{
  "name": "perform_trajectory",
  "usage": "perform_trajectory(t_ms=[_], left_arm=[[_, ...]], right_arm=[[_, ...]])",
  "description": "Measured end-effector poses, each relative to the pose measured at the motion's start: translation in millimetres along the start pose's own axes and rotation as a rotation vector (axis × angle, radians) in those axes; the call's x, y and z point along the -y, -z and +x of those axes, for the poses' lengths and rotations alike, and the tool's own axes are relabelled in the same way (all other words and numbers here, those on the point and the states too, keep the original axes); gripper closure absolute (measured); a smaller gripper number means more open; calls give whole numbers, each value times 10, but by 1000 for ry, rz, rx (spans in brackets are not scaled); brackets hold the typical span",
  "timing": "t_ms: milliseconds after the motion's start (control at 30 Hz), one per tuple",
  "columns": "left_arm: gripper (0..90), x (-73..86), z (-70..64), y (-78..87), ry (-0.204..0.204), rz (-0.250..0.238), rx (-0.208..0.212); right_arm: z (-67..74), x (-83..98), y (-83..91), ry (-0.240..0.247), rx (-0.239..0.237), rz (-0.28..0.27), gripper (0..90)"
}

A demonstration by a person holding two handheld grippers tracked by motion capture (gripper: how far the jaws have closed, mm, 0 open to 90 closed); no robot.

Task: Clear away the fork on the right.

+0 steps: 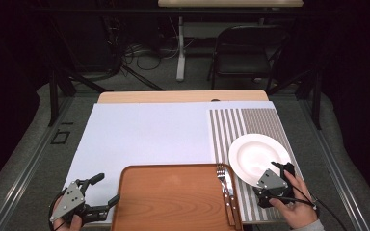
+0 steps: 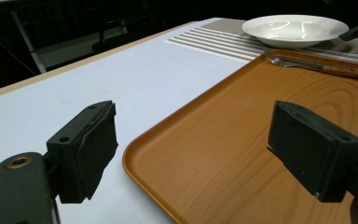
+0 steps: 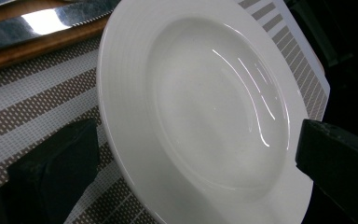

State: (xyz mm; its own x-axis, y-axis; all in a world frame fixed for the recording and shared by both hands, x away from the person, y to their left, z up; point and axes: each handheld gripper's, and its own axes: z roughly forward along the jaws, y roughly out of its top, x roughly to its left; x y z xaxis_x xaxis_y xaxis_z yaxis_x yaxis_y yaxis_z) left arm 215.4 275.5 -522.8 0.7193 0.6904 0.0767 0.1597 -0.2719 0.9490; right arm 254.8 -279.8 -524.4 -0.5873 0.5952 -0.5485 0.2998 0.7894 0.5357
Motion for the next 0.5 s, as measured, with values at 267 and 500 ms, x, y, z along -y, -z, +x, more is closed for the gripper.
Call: perform_trajectory(t_ms=[267, 500], left_arm=[[152, 0, 0, 0, -1, 1, 2], [152, 1, 0, -3, 3, 1, 3]], right_arm=[[16, 31, -66, 17, 25, 51, 0], [16, 84, -130, 27, 42, 79, 0]])
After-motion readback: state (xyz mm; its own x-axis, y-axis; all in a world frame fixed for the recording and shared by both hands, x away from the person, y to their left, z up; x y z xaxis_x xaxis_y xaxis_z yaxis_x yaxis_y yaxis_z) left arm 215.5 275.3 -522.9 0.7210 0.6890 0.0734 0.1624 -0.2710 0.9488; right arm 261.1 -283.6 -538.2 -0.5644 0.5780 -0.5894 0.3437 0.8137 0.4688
